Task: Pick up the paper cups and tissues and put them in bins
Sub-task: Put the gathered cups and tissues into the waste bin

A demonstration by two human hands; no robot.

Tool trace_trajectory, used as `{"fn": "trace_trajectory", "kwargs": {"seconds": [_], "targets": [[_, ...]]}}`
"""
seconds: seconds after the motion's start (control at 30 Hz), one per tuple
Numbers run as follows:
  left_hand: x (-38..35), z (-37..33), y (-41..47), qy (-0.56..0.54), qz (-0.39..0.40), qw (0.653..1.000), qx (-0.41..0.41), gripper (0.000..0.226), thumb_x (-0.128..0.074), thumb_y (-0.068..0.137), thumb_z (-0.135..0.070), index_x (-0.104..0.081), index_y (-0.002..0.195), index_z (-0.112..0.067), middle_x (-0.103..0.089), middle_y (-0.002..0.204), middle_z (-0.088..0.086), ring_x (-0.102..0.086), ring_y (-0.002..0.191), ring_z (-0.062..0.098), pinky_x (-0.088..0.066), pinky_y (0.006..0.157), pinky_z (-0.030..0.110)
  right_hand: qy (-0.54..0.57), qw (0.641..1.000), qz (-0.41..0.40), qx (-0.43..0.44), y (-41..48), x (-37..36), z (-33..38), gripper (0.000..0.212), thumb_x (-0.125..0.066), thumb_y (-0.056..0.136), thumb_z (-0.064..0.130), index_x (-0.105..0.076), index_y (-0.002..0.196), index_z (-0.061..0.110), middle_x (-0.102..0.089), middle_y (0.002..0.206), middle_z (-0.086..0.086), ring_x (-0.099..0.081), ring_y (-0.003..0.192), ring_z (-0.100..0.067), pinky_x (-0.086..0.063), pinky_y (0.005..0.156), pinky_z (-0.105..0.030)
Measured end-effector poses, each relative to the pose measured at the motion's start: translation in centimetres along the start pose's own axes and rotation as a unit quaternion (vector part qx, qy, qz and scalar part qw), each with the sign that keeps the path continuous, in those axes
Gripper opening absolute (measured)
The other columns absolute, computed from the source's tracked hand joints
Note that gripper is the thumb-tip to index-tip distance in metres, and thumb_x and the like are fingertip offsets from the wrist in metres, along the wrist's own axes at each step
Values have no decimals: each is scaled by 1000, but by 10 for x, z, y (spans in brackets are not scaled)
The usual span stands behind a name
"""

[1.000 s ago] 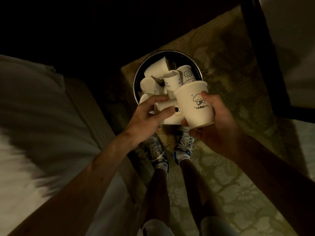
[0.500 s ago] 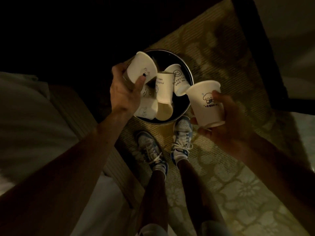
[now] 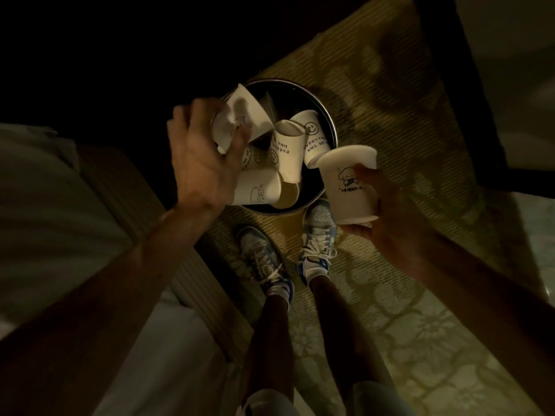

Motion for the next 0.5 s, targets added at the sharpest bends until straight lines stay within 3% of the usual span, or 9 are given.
{"fn": "trace_trajectory", "kwargs": {"seconds": [0.1,0.17,0.27,0.33,0.43,0.5], "targets": [[-18,-17,-28,-116,141,983,23,35,-65,91,-43,-56,120,-25,-60,106,-13,-62,89,-4,-53,63,14,-42,999,-4,5,5,-8,-4,47,-63,72,53,-61,111,27,-70,102,3,-65,94,-17,-51,70,-33],[-36,-23,-45,-145,215,965,42,46,-66,88,-46,-51,129,-33,-59,105,-16,-62,86,-7,-52,59,12,-79,997,-2,13,9,-14,-5,26,-60,84,49,-63,103,30,-71,96,7,-65,92,-14,-48,71,-31],[-55,-26,-56,-185,224,955,60,58,-71,86,-40,-43,137,-38,-57,104,-21,-61,88,-11,-52,57,11,-126,991,-15,27,18,-19,-4,26,-57,92,43,-64,108,23,-70,101,3,-65,91,-14,-46,65,-28],[-63,-25,-52,-178,206,960,57,61,-72,86,-36,-41,138,-38,-59,107,-18,-62,92,-7,-55,62,16,-169,983,-37,55,26,-20,0,30,-58,94,37,-62,114,15,-69,104,-1,-65,86,-13,-50,60,-26],[-71,-24,-42,-158,192,967,62,64,-71,86,-30,-36,139,-44,-61,121,-6,-63,102,7,-60,78,38,-170,978,-71,96,38,-22,8,44,-66,91,22,-51,125,0,-66,109,-9,-65,85,-13,-52,53,-16],[-74,-25,-35,-122,181,975,48,67,-70,87,-25,-35,141,-43,-60,127,0,-62,108,14,-58,83,44,-182,974,-65,120,48,-27,12,47,-68,89,16,-49,127,-4,-64,117,-15,-67,95,-20,-58,64,-23]]}}
Point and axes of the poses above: each hand's wrist, its own y-axis towards the middle knuckle, its own x-axis out of the back of the hand, z = x × y, the point moved 3 cm from there along y, towards the middle knuckle
